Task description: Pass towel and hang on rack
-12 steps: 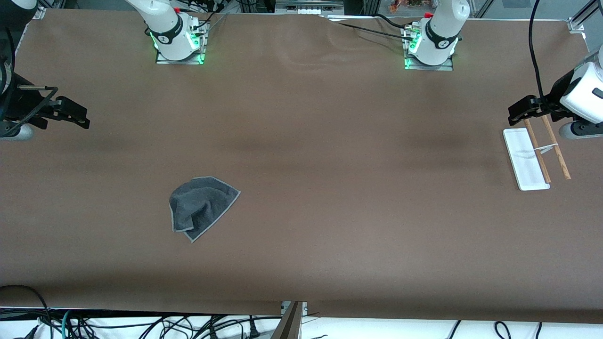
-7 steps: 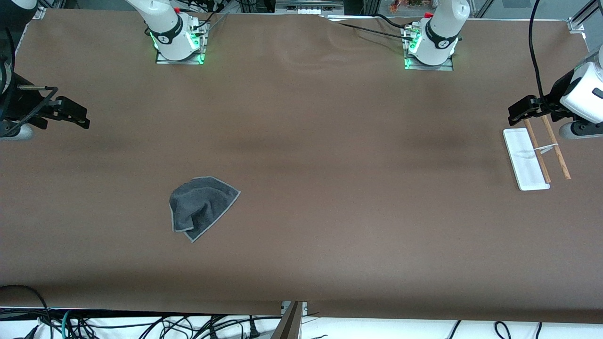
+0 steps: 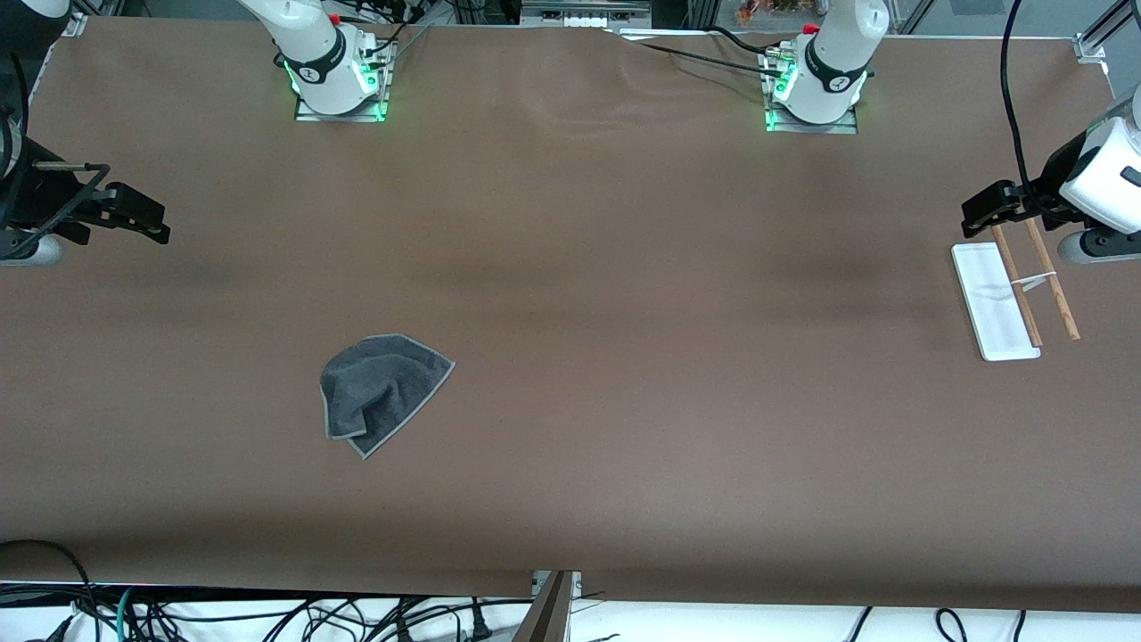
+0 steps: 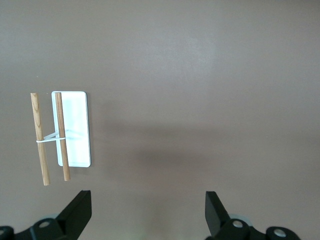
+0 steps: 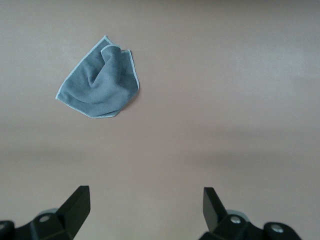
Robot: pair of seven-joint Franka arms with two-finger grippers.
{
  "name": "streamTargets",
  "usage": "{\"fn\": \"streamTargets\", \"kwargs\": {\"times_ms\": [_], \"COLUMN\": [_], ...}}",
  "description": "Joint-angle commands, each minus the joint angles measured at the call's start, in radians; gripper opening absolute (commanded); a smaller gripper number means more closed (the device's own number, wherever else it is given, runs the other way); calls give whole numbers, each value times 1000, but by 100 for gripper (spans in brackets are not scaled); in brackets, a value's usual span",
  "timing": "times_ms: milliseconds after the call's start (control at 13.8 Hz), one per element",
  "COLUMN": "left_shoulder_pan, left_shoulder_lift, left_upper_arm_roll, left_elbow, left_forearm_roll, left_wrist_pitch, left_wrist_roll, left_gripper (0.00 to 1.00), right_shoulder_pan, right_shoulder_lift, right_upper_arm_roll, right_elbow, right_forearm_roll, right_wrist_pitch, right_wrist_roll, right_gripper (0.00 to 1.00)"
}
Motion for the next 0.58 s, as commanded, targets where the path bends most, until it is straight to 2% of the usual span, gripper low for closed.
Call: {"fn": "streamTargets", "kwargs": {"times_ms": [0,508], "left_shoulder_pan": [-2,-5], "left_shoulder_lift": [10,10], "left_upper_arm_roll": [0,-2], "left_elbow": [30,32], "left_forearm_roll": [-12,-14], "left_wrist_pitch": [-23,-23], "left_wrist_roll": [-8,-8], "left_gripper": [100,100], "right_shoulder_pan": [-14,-15], "right_shoulder_lift": [7,13], "right_upper_arm_roll": [12,11], "right_elbow": [20,20], "right_forearm_roll": [-8,-8], "right_wrist_pitch": [-3,27], "right_wrist_roll": [-8,1], "right_gripper": [100,100]}}
